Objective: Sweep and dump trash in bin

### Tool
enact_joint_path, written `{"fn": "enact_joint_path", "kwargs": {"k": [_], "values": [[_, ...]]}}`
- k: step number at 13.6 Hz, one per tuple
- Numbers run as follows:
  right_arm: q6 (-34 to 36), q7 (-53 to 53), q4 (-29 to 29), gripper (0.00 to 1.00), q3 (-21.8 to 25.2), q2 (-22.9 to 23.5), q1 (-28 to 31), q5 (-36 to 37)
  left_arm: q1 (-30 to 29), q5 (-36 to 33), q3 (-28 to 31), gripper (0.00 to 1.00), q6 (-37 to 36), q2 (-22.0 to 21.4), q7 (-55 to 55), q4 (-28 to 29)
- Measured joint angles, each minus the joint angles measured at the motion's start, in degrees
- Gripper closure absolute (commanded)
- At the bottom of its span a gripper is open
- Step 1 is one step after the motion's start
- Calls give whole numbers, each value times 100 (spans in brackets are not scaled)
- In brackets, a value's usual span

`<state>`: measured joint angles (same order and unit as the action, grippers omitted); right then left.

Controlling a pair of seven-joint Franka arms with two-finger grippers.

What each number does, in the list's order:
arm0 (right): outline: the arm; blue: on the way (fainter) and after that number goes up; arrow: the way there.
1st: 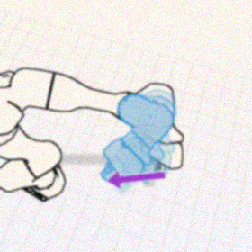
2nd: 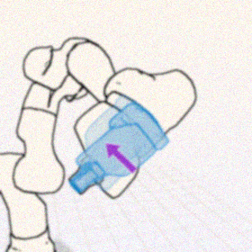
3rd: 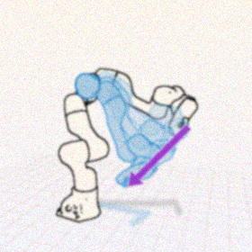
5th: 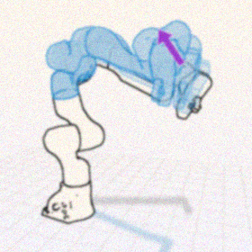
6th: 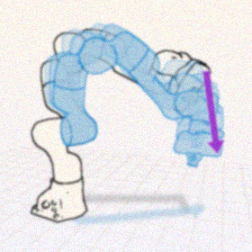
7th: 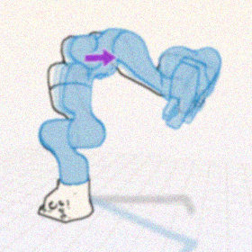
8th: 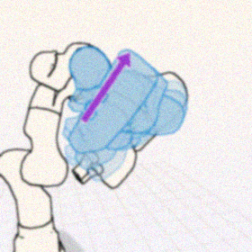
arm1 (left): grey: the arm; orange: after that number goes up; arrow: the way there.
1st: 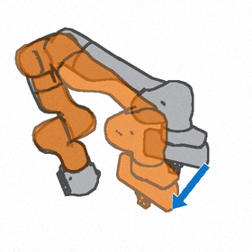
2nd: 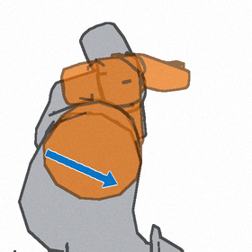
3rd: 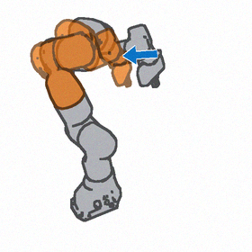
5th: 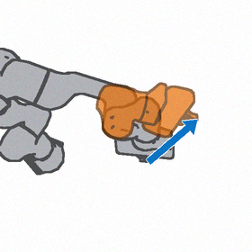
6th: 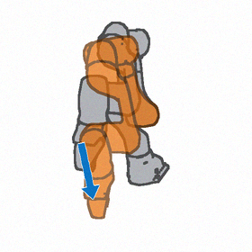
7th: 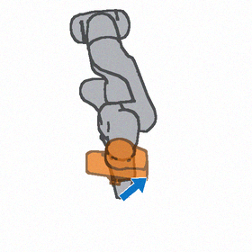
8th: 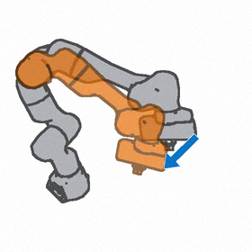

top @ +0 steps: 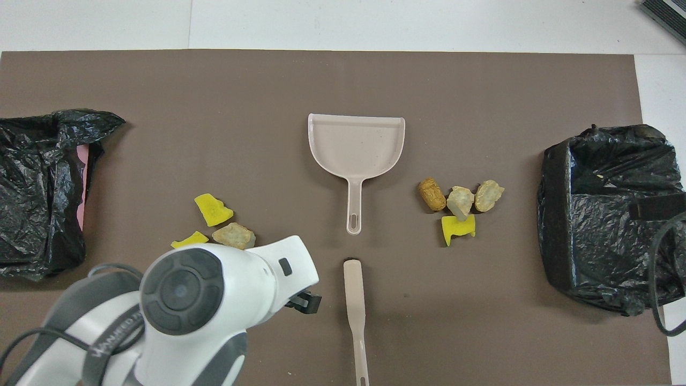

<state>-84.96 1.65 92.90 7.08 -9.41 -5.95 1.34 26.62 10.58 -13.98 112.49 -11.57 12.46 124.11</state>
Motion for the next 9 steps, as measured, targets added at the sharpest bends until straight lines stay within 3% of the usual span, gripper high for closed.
{"fn": "enact_joint_path", "kwargs": {"k": [2, 5, 9], "values": [[9, 0, 120, 0, -35, 8, -98, -2, 271, -22, -389, 0, 719, 27, 835, 521], [-123, -47, 187, 0, -133, 134, -236, -7, 962, -37, -514, 0, 1418, 202, 1967, 1018], [-751, -325, 214, 0, -276, 1036, -579, -397, 1617, -216, -520, 0, 1852, 600, 3078, 1074]]}}
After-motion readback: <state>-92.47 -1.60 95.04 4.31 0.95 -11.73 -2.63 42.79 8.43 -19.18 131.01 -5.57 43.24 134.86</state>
